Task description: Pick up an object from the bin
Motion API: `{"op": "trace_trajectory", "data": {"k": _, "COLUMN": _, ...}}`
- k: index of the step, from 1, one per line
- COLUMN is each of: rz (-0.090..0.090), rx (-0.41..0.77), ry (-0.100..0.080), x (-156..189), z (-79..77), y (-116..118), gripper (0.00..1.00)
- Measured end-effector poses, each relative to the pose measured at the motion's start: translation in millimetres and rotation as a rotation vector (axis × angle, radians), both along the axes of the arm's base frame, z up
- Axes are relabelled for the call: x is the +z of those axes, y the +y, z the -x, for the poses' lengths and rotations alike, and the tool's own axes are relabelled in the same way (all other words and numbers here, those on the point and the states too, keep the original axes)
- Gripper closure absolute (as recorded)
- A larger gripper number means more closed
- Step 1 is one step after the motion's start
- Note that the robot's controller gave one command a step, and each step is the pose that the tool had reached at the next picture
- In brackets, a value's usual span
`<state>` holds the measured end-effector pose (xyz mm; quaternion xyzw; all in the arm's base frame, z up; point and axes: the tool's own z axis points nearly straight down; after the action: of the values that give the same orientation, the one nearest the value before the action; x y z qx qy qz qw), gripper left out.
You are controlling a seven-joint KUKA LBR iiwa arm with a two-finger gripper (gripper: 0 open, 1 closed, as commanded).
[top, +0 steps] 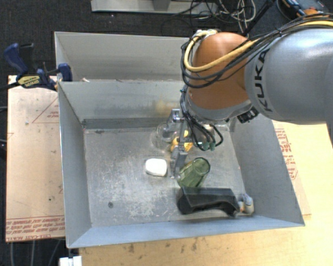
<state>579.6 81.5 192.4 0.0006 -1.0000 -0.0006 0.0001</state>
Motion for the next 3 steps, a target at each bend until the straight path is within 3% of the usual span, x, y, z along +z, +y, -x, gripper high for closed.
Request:
{"op": "trace_trajectory", "data": {"k": 1, "rz": 0.000, "rx": -0.001, "ry": -0.002, "x": 0.4, "z": -0.4, "y": -0.3, "gripper": 0.00}}
{"op": "trace_trajectory", "data": {"k": 2, "rz": 0.000, "rx": 0.283, "ry": -0.001, "x": -111.5, "z": 5.7, "y": -9.7, "gripper": 1.00}}
{"op": "trace_trajectory", "data": {"k": 3, "rz": -0.001, "rx": 0.282, "ry": -0.001, "x": -111.4, "z": 5.7, "y": -9.8, "gripper": 1.00}}
